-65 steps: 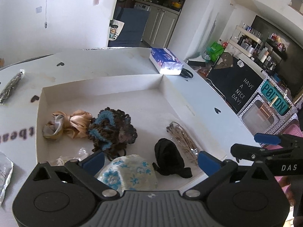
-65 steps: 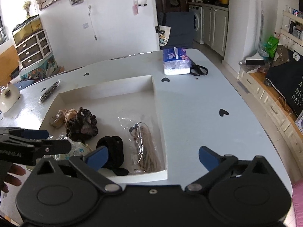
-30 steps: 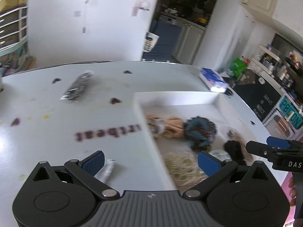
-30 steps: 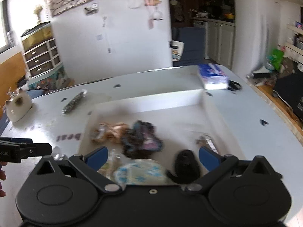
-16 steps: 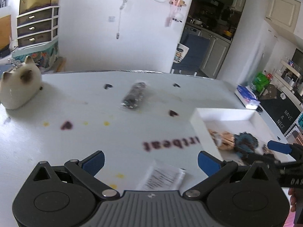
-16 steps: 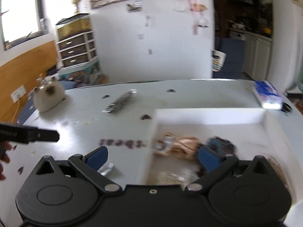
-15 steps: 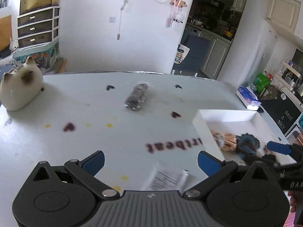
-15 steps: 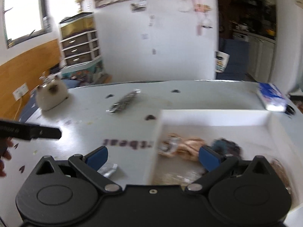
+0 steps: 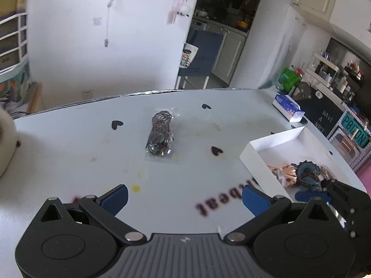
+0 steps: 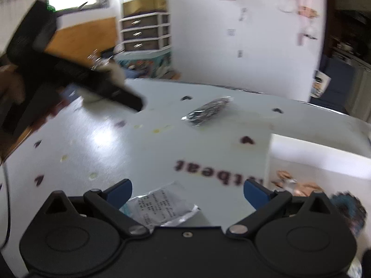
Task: Organize soft objects
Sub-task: 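Grasp the dark cord bag with the left tool while the right grasps the labeled zip bag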
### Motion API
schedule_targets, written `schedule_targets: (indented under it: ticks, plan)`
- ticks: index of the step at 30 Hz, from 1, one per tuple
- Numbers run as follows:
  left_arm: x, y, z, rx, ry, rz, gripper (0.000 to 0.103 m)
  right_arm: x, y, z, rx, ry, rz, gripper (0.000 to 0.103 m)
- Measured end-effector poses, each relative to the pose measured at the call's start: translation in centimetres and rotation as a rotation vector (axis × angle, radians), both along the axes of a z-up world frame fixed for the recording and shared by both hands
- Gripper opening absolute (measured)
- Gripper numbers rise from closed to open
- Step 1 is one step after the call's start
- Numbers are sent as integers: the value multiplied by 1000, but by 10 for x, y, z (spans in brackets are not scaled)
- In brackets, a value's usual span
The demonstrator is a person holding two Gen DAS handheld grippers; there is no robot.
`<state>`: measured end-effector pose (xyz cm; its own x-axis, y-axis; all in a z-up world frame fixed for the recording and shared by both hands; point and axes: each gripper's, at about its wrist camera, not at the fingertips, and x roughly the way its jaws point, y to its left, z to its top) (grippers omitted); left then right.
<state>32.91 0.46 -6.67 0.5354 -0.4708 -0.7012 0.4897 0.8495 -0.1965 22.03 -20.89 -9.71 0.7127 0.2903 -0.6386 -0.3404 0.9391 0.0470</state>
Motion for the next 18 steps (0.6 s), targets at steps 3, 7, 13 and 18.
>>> schedule_targets:
  ticks: [3,7,13,18]
  plan:
    - [22,-1,-6,13,5,-27,103,13,10,-8,-14,33,86,103]
    - [46,-3,-17,10,22,-37,103,30,20,-21,-16,103,181,103]
    - [72,-5,-27,11,34,-55,103,55,29,-39,-46,188,279,103]
    - [89,-7,-37,16,46,-68,103,67,32,-53,-65,294,362,103]
